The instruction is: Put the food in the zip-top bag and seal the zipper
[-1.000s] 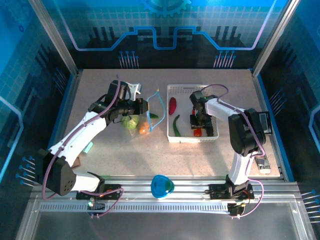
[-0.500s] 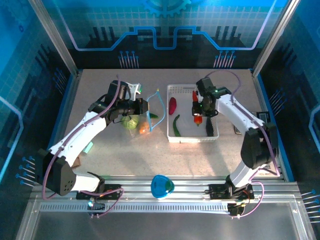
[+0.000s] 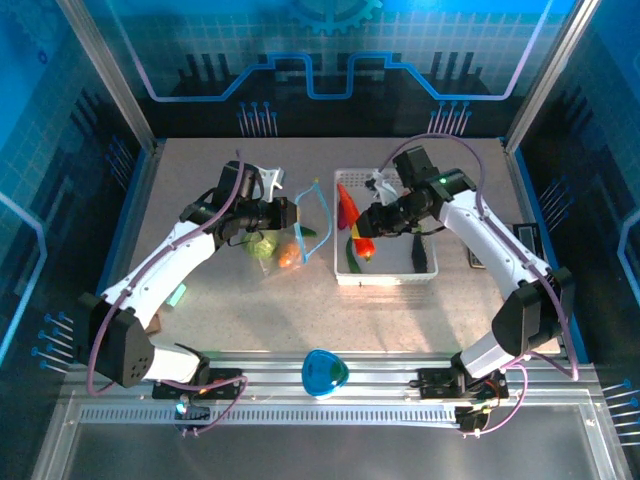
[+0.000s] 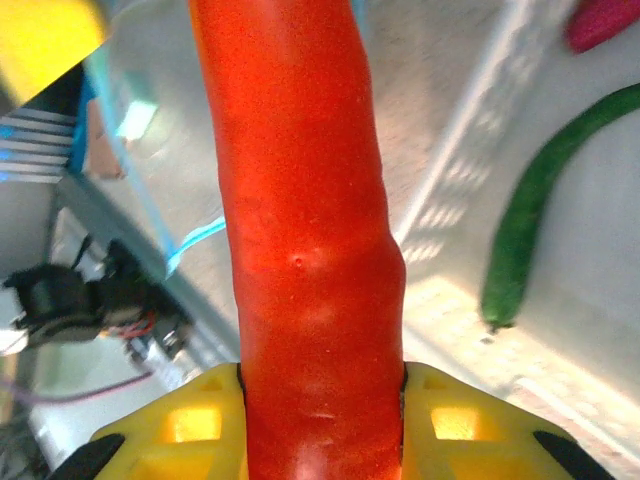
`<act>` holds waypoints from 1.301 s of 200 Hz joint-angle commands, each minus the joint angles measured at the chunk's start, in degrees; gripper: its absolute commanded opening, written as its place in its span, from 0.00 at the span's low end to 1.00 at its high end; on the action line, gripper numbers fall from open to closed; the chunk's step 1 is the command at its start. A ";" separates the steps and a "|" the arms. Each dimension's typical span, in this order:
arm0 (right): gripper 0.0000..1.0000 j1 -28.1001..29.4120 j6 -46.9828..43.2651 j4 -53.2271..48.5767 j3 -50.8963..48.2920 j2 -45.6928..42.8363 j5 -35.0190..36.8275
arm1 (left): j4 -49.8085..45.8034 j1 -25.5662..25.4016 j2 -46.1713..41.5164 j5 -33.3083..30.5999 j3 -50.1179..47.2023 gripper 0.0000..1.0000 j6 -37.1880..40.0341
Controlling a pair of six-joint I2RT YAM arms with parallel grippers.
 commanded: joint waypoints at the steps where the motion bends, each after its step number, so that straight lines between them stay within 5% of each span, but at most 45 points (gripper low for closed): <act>1: 0.24 1.42 -2.75 -3.90 0.02 -0.79 -7.84 | -0.71 0.40 0.94 0.17 1.00 0.11 1.48; 196: 0.29 5.89 -2.37 -14.78 23.72 22.95 -4.23 | 1.20 -5.31 0.89 -0.40 0.73 0.11 1.55; 260: 0.30 8.04 4.85 -5.86 23.07 24.92 -8.59 | 0.76 -5.41 2.29 0.70 2.40 0.11 1.36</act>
